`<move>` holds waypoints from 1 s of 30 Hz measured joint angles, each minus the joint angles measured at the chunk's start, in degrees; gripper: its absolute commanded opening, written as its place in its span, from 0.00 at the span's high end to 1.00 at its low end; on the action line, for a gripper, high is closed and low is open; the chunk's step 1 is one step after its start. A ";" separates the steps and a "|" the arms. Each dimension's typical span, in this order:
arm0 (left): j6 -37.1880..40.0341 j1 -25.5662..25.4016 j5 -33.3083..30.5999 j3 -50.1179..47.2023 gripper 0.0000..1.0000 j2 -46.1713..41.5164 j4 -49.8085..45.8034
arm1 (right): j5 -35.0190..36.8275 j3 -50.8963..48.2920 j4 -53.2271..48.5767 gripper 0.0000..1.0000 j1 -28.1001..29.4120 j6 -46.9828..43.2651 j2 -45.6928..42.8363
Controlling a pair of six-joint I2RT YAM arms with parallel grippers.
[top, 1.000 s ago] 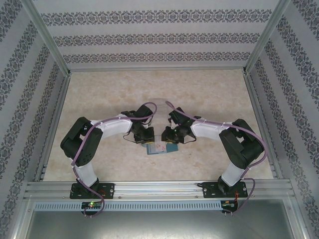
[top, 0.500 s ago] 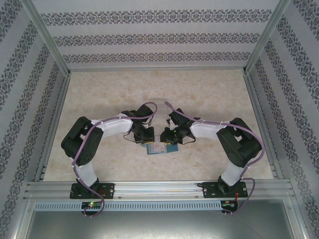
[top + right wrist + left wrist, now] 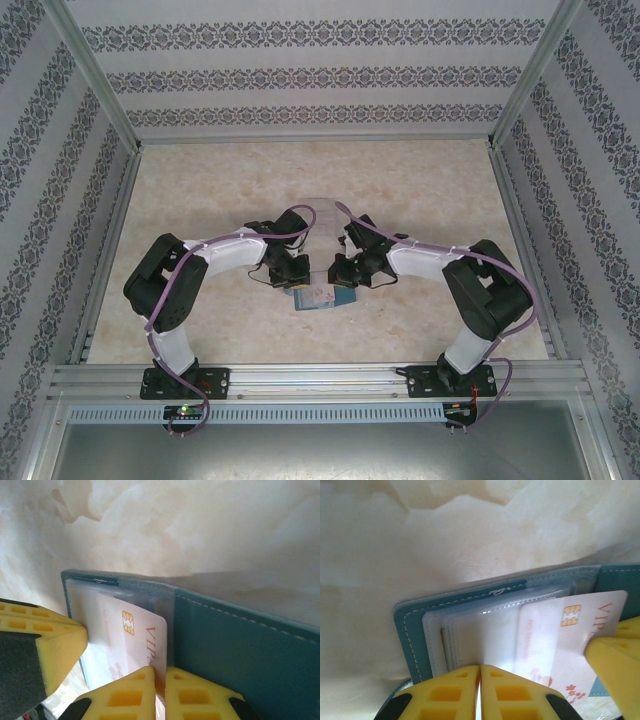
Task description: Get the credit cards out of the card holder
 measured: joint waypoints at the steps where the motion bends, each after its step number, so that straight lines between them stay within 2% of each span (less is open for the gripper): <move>1: 0.00 0.00 0.02 0.00 0.89 0.02 0.00 | 0.59 0.00 -0.79 0.91 -0.04 -0.52 -0.26; 17: 0.00 0.00 0.02 0.00 0.89 0.02 0.00 | 9.20 3.39 -11.23 0.94 -0.31 -5.01 -2.84; 24: 0.00 0.00 0.02 0.00 0.89 0.02 0.00 | 8.76 3.58 -11.02 0.91 0.09 -4.81 -2.86; 30: 0.02 0.00 0.02 0.00 0.89 0.02 0.02 | 6.67 3.56 -8.96 0.85 0.85 -2.62 -2.86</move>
